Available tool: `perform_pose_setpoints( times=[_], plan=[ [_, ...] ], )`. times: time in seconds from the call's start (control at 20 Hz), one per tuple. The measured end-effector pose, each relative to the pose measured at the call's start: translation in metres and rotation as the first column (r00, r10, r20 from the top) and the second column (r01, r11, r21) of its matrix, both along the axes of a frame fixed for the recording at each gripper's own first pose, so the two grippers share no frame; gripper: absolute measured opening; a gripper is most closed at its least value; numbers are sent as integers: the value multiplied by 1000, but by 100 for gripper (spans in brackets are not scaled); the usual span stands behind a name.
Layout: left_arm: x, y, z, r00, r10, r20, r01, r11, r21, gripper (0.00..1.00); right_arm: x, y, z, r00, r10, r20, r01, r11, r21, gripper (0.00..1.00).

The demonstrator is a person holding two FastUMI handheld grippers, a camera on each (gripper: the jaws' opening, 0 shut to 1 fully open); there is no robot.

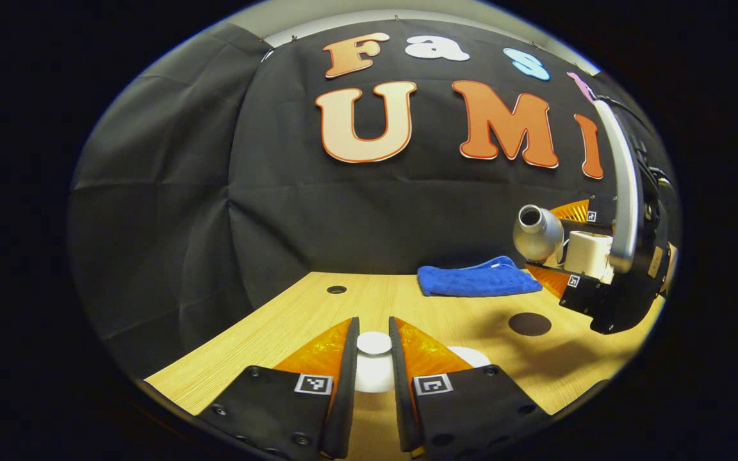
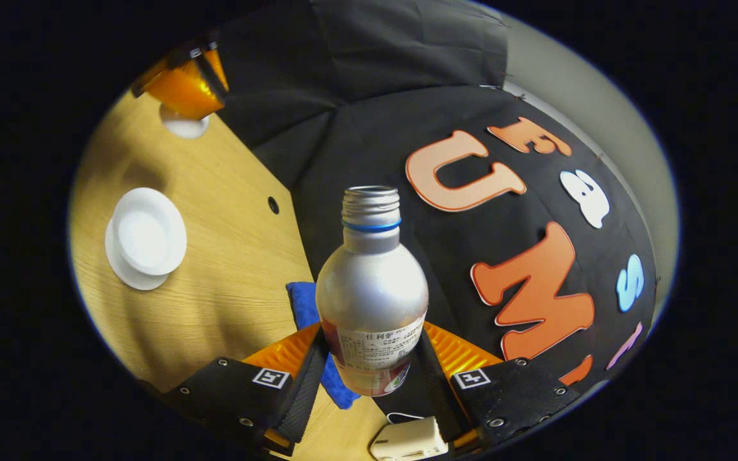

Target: Open the teacup lid with one hand, grasp the water bottle and pour water into the teacup with the other hand; after pouring, place the water bottle on the coaster and then close the teacup lid.

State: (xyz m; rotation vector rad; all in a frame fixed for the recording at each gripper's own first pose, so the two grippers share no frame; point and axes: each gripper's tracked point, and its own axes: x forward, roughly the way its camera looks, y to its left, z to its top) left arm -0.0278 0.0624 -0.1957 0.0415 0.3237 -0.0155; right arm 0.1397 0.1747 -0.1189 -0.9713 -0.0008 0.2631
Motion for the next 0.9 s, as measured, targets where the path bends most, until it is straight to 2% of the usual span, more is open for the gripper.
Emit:
perform_pose_setpoints(
  times=[0.15,0.25,0.5,0.55,0.6,0.75,0.9],
  plan=[
    [8,-17,3,1000,-29,11,29,1000,-8,32,3,-19,-3,998,-43,-50,49,991,122,78],
    [11,-31,3,999,-52,14,52,998,-16,32,3,-27,-6,993,-57,-104,79,972,221,78],
    [17,-58,-12,995,-97,-13,97,995,-38,32,4,-46,-9,979,-57,-195,137,892,430,78],
    [18,-63,-17,994,-105,-22,104,994,-44,28,4,-49,-9,978,-51,-204,142,874,464,78],
    [18,-67,-21,994,-110,-30,108,993,-47,32,5,-52,-11,975,-48,-218,152,857,493,78],
    [19,-75,-39,990,-122,-69,119,991,-59,32,9,-62,-21,962,-35,-271,187,809,557,78],
    [18,-82,-54,986,-132,-104,126,990,-67,32,7,-67,-32,951,-25,-309,212,779,590,78]
  ],
)
